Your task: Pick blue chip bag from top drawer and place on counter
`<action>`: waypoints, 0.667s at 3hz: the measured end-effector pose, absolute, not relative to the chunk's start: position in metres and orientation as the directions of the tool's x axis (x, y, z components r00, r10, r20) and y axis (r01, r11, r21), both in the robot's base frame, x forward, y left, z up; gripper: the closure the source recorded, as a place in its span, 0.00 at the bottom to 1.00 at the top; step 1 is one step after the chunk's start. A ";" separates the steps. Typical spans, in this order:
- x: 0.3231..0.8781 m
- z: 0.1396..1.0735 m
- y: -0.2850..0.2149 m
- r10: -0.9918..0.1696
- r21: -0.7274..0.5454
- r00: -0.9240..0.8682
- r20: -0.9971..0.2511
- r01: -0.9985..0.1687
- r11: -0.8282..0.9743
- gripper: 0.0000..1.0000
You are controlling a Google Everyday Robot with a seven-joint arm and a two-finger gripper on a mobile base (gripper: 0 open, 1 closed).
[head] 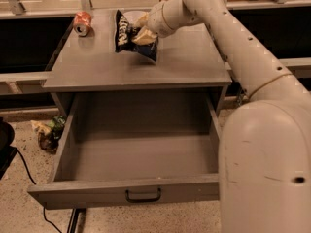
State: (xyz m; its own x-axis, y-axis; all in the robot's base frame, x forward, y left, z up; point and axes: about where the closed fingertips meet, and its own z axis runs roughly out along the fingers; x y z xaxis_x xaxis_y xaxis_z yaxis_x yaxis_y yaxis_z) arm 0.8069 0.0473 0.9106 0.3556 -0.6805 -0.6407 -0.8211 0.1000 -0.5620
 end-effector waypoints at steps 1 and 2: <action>0.823 0.898 0.054 -0.680 -0.532 0.326 -0.656 -0.839 0.111 0.34; 0.834 0.888 0.055 -0.683 -0.505 0.298 -0.667 -0.855 0.120 0.11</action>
Offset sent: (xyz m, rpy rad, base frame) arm 0.0497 0.0003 -0.0254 0.0067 0.0983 -0.0415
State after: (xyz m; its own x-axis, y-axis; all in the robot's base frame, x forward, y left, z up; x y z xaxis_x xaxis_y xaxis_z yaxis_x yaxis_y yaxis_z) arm 0.8337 0.0550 0.8877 0.2980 -0.6832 -0.6667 -0.8548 0.1199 -0.5050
